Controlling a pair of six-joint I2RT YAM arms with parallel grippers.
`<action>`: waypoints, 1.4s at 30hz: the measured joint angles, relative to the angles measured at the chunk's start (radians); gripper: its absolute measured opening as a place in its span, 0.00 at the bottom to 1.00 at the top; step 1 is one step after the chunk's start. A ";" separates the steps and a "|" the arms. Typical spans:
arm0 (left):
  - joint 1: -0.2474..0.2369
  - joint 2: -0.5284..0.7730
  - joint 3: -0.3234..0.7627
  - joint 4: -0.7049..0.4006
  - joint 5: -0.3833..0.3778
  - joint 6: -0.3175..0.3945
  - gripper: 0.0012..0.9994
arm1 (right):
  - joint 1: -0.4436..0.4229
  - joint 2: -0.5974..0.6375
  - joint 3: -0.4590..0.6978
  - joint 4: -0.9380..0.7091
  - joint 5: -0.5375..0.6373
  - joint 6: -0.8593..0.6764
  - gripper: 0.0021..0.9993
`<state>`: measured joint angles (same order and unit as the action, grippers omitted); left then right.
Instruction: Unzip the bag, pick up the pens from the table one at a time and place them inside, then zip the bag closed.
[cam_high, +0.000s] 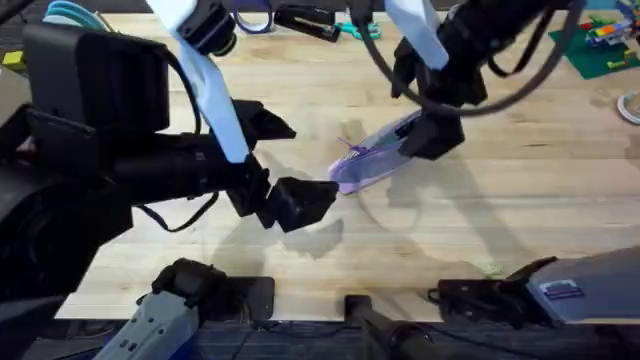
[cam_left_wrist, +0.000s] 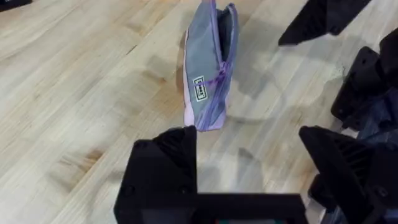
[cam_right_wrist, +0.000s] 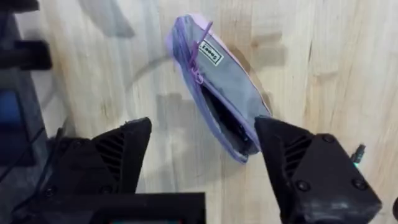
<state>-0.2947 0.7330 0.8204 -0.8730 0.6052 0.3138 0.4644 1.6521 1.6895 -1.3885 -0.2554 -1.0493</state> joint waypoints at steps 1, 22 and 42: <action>0.000 0.000 0.000 0.000 0.000 0.000 0.99 | 0.000 0.018 0.032 -0.025 0.000 -0.009 0.99; 0.000 0.000 0.000 0.000 0.000 0.000 0.99 | -0.013 0.073 0.232 -0.127 0.163 -0.074 0.80; 0.000 0.000 0.000 -0.036 0.000 0.000 0.99 | 0.011 0.073 0.229 -0.198 0.181 -0.213 0.03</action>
<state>-0.2947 0.7330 0.8204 -0.9089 0.6048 0.3134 0.4751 1.7252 1.9190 -1.5864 -0.0742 -1.2620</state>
